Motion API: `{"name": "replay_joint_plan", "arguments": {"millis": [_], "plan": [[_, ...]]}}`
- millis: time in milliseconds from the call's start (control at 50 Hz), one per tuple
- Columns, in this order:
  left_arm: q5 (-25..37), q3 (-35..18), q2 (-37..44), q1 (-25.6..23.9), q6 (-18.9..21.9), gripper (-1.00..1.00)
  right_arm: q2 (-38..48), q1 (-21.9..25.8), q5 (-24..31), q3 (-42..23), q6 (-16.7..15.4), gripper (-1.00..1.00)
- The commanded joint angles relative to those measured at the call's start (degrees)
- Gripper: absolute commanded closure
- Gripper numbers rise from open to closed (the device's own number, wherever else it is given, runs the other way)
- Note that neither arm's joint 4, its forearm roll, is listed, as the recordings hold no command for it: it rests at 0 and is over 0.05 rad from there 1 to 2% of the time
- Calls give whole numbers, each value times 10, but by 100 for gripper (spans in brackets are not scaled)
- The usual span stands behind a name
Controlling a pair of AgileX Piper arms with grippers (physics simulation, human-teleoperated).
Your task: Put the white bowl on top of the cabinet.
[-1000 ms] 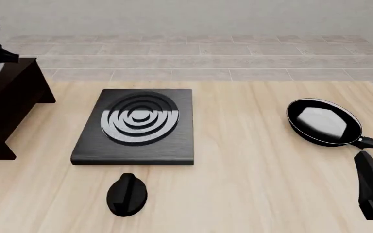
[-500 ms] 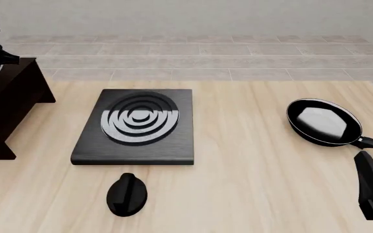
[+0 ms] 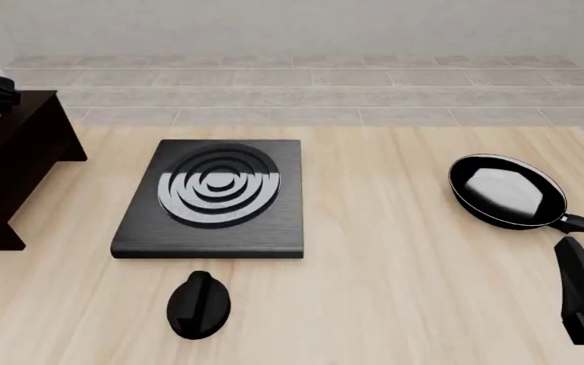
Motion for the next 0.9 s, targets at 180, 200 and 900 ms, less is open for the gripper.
{"name": "replay_joint_plan", "arguments": {"millis": [180,200,900], "plan": [[28,-25,-25,-30,-5,-100,0,0,0,0,0,-100],[30,-24,-27,-33,-5,-100,0,0,0,0,0,-100],[-43,126,-186,-94,-31,-100,0,0,0,0,0,-100]]}}
